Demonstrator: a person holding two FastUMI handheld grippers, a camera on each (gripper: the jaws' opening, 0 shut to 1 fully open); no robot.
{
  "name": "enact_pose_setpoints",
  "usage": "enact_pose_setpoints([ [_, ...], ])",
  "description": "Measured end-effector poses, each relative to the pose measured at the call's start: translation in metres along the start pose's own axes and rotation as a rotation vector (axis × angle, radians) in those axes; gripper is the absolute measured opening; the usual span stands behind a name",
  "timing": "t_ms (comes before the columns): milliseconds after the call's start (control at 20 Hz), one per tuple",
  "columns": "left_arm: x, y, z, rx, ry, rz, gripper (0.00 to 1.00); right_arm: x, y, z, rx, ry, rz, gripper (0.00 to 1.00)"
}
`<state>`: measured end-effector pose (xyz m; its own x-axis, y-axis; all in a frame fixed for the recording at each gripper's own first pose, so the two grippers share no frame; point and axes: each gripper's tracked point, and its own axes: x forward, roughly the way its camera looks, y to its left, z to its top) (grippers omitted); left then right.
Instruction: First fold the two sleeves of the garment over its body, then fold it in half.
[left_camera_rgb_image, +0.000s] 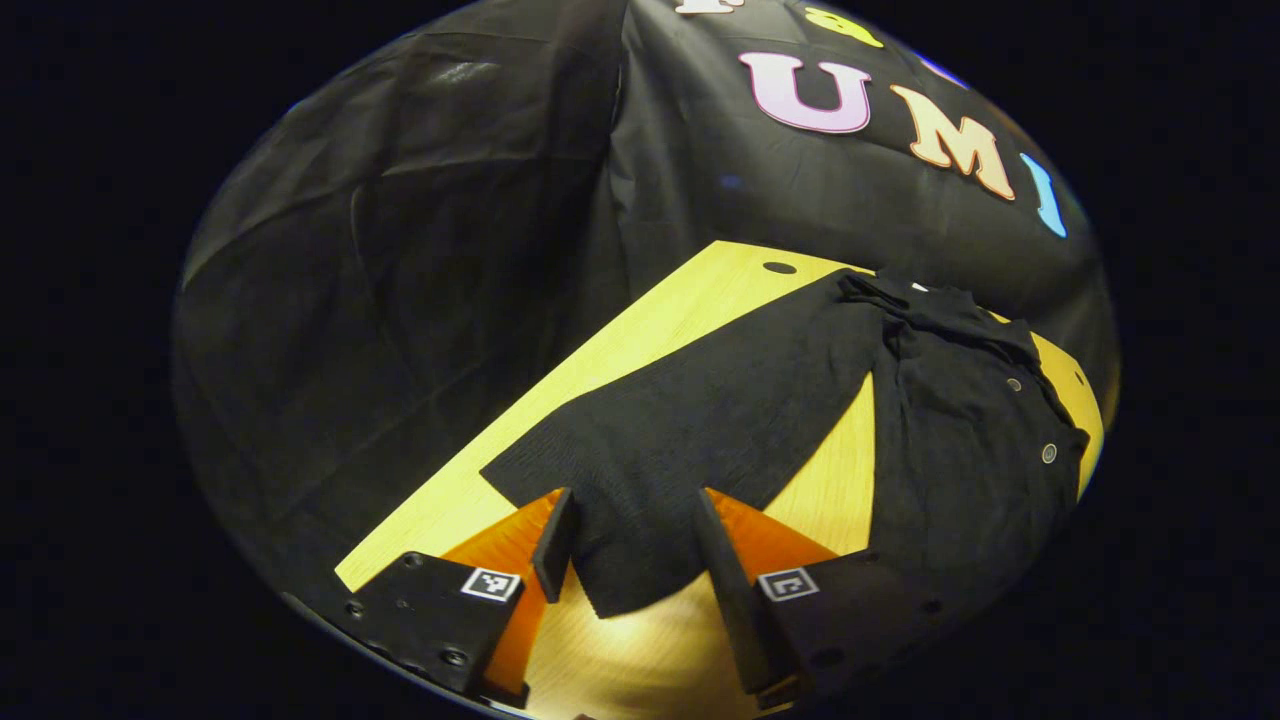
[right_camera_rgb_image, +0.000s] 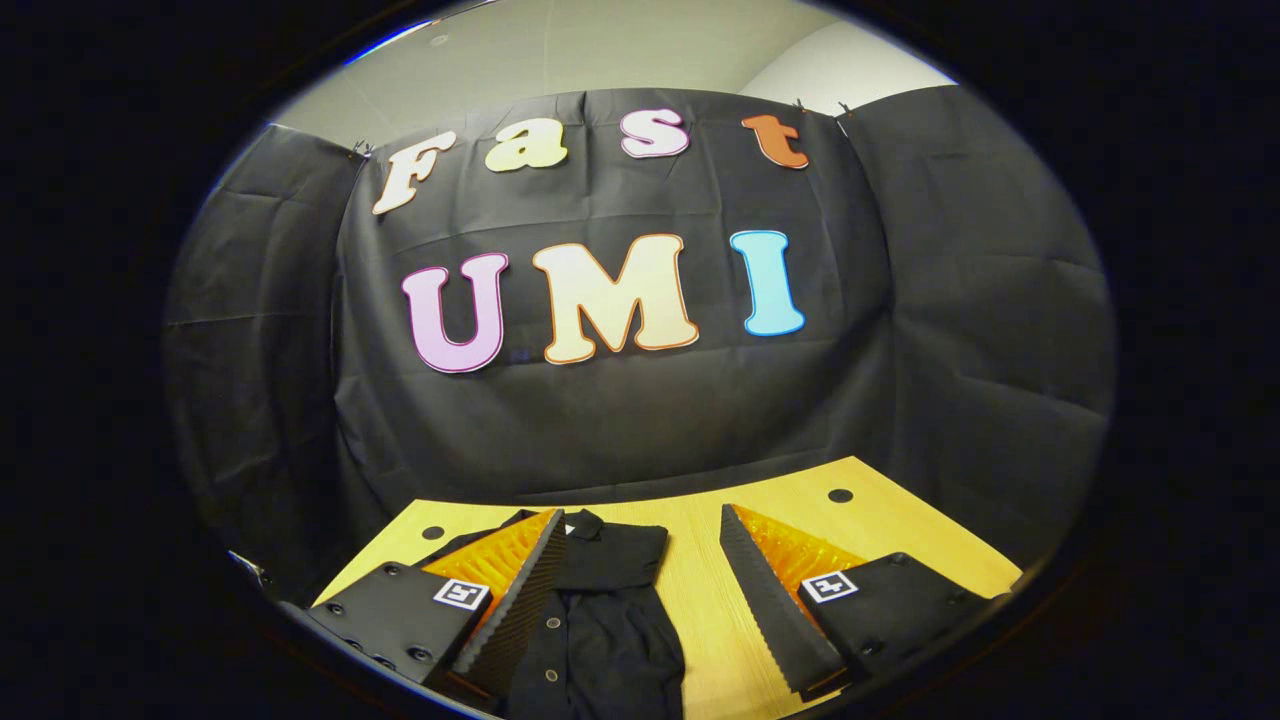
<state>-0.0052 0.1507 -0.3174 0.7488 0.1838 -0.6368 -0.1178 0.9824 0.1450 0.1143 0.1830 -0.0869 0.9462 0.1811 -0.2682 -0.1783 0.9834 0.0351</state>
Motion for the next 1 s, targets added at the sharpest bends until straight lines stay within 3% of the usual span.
enact_pose_setpoints([
  [50,0.001,-0.002,0.001,-0.001,0.001,-0.002,0.58,-0.001,-0.002,0.001,0.003,-0.001,-0.002,0.97],
  [150,0.0,-0.006,0.002,-0.008,0.002,-0.007,0.43,-0.004,-0.007,0.002,0.006,-0.004,-0.01,1.0],
  [200,0.001,-0.006,0.001,-0.006,0.007,-0.006,0.36,-0.005,-0.009,0.002,0.006,-0.005,-0.014,0.97],
  [350,0.0,-0.004,0.001,-0.013,0.024,-0.023,0.32,-0.009,-0.016,0.004,0.009,-0.009,-0.028,0.97],
  [550,0.002,-0.004,0.002,-0.029,0.025,-0.039,0.08,-0.013,-0.023,0.005,0.019,-0.015,-0.035,0.97],
  [750,0.002,-0.005,0.001,-0.028,0.039,-0.055,0.0,-0.017,-0.024,0.004,0.012,-0.013,-0.035,0.97],
  [1000,0.004,-0.008,-0.001,0.021,0.069,-0.094,0.0,-0.024,-0.028,0.005,0.012,-0.02,-0.043,0.97],
])
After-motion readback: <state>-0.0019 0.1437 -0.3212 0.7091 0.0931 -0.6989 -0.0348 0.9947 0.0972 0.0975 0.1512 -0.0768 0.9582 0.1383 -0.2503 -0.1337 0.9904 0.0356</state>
